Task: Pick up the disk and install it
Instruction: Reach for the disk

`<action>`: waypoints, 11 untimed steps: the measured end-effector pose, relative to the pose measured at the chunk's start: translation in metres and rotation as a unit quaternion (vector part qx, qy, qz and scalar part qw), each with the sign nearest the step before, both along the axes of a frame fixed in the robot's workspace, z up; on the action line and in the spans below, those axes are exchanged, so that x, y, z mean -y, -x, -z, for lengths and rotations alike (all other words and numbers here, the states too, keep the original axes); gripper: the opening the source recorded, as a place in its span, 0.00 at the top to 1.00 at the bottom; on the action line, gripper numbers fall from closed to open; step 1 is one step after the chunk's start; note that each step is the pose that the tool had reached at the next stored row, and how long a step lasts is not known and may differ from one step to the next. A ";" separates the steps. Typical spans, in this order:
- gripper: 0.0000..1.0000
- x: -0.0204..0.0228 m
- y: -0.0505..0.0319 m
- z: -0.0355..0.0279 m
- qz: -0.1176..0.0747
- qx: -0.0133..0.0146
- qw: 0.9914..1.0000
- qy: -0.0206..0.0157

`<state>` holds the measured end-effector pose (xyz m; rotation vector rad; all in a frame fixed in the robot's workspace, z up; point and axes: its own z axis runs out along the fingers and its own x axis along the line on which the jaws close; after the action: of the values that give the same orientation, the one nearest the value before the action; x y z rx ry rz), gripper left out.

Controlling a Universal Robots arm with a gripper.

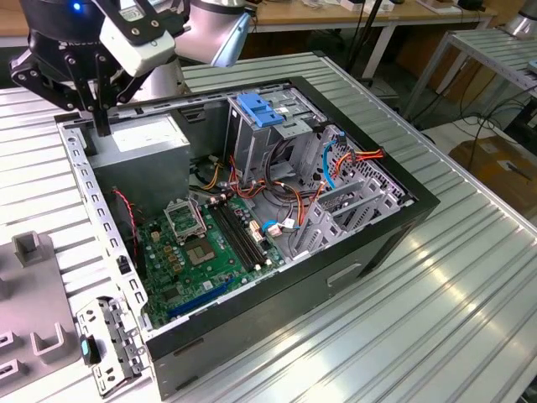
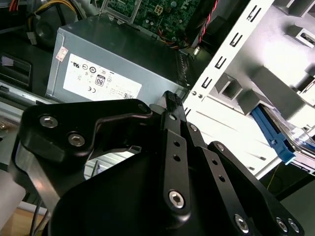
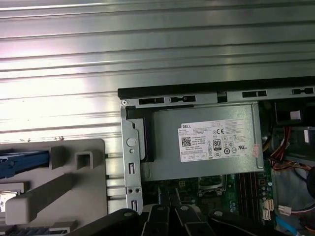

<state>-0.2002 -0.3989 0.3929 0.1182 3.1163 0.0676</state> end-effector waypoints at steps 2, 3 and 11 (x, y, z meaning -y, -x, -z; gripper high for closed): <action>0.89 0.0000 0.0022 0.0000 0.000 0.000 1.000 0.000; 0.89 0.0000 0.0035 0.0000 0.000 0.000 1.000 0.000; 0.89 0.0000 0.0112 0.0001 0.000 -0.002 1.000 0.000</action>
<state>-0.2114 -0.3989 0.3928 0.1185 3.1194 0.0674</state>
